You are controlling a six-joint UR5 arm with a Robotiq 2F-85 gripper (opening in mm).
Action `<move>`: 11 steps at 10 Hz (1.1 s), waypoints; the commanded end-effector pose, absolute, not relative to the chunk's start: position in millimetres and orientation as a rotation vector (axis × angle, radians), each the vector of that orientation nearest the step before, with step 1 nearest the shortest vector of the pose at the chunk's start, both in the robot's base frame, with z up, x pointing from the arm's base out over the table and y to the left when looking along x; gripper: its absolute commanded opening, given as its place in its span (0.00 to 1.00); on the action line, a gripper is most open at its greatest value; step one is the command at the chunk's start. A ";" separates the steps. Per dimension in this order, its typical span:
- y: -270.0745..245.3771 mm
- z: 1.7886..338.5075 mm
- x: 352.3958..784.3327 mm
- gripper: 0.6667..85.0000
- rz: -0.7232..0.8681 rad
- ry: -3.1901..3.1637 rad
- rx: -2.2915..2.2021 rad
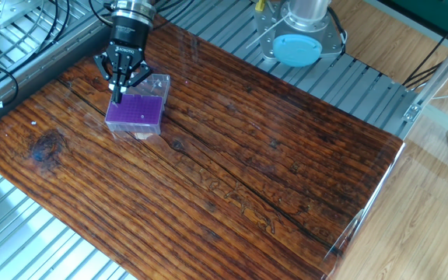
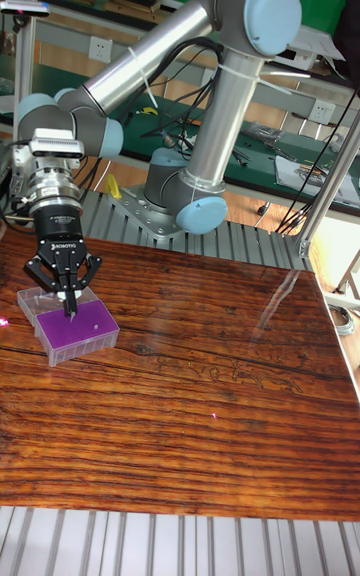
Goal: Insert a small pipette tip into the holder for small pipette tips
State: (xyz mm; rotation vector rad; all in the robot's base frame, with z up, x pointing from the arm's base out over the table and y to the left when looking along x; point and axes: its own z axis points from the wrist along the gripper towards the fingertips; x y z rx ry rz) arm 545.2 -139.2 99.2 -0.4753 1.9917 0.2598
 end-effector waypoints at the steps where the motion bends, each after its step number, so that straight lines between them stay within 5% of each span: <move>1: -141.5 101.8 547.6 0.00 0.273 1.983 -0.452; 11: -149.2 92.0 545.7 0.00 0.261 2.034 -0.414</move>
